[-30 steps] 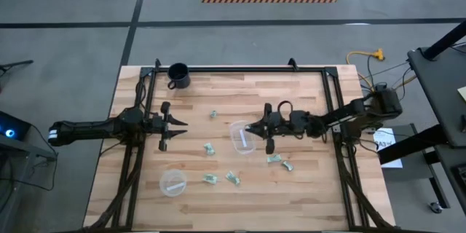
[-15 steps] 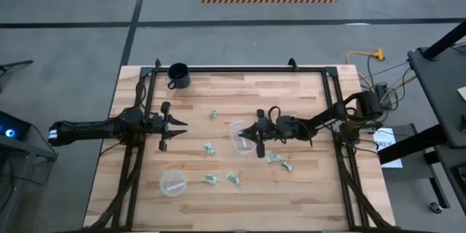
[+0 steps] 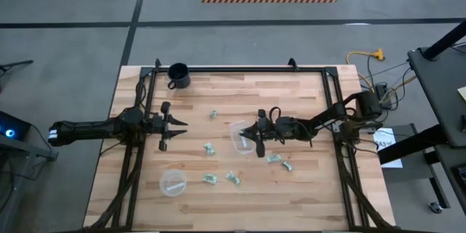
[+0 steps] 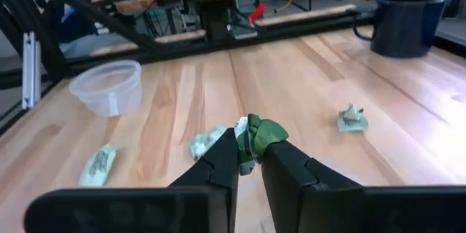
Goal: Pick and place items into bin
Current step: Put the stevia packet into the transparent bin
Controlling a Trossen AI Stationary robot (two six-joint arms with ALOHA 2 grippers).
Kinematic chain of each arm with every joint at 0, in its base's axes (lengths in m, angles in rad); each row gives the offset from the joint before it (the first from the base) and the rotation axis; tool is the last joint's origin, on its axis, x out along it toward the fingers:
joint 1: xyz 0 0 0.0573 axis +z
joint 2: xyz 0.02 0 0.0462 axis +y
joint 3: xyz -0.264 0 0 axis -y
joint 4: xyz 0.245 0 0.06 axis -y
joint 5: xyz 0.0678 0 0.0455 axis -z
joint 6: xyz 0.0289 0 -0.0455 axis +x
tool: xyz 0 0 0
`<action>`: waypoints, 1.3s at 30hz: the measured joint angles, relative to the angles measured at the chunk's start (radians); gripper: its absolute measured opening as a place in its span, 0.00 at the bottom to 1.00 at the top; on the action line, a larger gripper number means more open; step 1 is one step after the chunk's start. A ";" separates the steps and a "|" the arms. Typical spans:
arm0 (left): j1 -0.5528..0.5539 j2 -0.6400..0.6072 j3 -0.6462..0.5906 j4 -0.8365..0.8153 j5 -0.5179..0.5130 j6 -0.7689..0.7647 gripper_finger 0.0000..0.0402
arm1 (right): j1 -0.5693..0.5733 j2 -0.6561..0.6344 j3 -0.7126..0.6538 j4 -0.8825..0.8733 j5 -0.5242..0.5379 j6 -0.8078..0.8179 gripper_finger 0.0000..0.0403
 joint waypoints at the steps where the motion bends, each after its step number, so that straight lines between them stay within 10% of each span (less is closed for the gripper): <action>1: 0.000 0.000 0.000 -0.001 0.000 0.000 0.23 | 0.000 0.003 0.000 -0.005 -0.001 -0.001 0.12; 26: 0.000 0.000 0.000 0.000 0.000 0.000 0.23 | 0.000 -0.039 0.000 -0.077 -0.030 -0.017 0.42; 39: 0.000 0.000 0.000 0.000 0.000 0.000 0.23 | 0.006 -0.366 0.107 -0.990 -0.040 0.094 0.40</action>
